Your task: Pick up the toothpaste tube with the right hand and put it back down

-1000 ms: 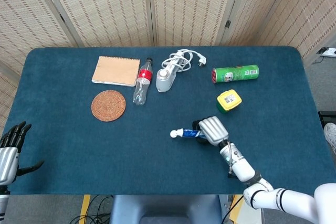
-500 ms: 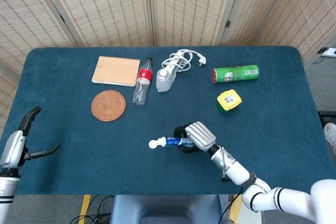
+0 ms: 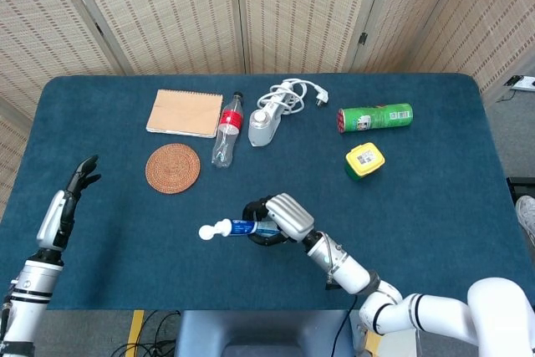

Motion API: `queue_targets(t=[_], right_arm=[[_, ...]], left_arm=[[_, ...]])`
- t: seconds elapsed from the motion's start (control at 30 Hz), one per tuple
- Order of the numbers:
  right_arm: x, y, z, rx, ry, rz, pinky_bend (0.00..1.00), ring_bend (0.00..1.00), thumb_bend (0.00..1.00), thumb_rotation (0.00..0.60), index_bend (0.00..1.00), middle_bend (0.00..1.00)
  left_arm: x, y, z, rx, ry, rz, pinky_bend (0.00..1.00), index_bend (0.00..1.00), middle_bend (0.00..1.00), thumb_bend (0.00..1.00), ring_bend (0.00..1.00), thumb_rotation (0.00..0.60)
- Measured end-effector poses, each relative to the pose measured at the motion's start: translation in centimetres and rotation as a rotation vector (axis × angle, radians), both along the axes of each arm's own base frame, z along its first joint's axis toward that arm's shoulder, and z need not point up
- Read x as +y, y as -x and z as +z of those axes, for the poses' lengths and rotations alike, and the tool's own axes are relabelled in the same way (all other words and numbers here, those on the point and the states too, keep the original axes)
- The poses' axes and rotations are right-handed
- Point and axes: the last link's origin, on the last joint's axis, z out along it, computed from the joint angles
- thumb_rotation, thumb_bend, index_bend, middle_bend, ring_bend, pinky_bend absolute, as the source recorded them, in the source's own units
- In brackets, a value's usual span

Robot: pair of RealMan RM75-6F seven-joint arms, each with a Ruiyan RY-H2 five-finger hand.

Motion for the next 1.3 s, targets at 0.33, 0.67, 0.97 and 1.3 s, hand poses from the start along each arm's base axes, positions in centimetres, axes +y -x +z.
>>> queue_targets(t=[0.33,0.67,0.97,1.3], right_arm=[[0.4,-4.3,-2.2,-0.163,-0.054,-0.049,0.49,0.52,0.57,0.600,0.64,0.62],[0.4,-7.5,-3.5,-0.243,-0.058,-0.111,0.49,0.52,0.57,0.600,0.64,0.62],[0.0,-9.1,-4.7,-0.279,-0.038,-0.153,0.49,0.52,0.57,0.600,0.64,0.62],[-0.5,-10.4,-5.3,-0.299,-0.018,-0.163,0.49,0.52,0.57,0.600,0.64,0.62]], left_arm=[[1.3,-2.4,-2.4,-0.051,-0.010,-0.005,0.15,0.00,0.00,0.00,0.00,0.021],[2.6,-4.8,-3.6,-0.108,-0.039,-0.008,0.15,0.00,0.00,0.00,0.00,0.017],[3.0,-6.4,-4.8,-0.163,-0.023,0.007,0.14,0.00,0.00,0.00,0.00,0.016],[2.9,-8.1,-5.9,-0.232,-0.007,0.012,0.14,0.00,0.00,0.00,0.00,0.014]])
